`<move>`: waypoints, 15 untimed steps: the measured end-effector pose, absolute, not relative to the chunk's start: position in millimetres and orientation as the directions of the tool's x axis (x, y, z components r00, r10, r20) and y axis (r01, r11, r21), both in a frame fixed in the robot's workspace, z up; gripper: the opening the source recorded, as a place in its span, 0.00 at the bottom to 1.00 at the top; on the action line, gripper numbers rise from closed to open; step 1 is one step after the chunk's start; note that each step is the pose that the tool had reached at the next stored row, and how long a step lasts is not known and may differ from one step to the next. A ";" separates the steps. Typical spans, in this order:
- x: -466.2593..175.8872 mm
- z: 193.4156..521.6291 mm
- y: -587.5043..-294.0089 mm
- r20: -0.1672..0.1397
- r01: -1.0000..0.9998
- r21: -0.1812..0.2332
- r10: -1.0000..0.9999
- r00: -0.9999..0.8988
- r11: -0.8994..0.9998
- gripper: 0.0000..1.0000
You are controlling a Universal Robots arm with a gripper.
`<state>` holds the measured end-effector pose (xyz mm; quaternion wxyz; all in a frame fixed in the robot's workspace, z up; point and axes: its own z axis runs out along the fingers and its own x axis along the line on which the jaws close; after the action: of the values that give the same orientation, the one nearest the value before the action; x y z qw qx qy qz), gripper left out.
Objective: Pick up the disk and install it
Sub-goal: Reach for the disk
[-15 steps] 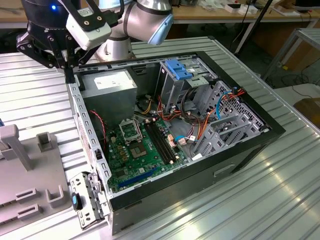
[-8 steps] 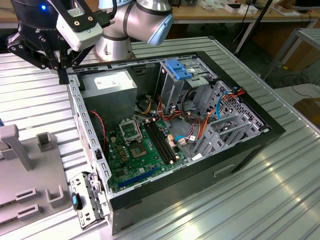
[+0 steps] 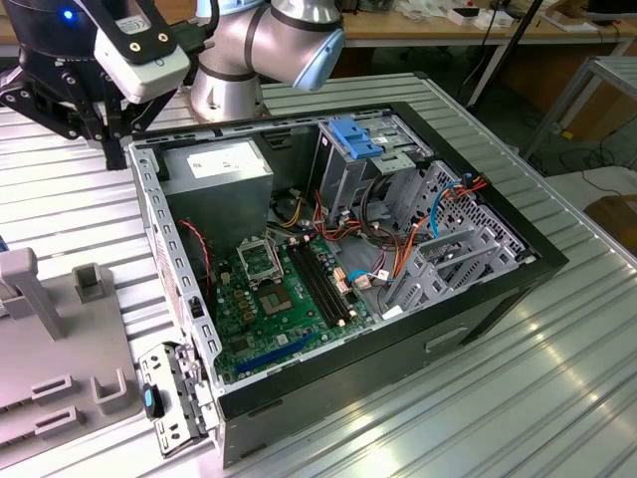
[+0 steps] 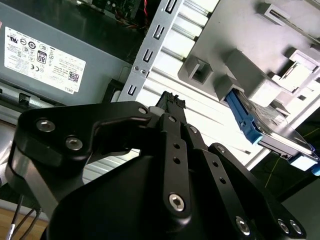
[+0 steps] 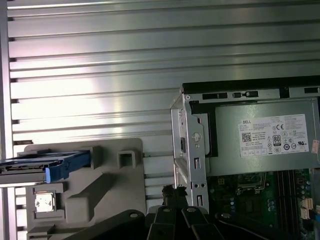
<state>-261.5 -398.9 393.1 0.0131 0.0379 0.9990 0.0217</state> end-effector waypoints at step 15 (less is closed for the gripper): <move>-287.2 393.1 -398.9 -0.024 0.075 0.044 0.076 -0.997 0.996 0.11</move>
<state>-287.2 -398.9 393.1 0.0130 0.0379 0.9990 0.0217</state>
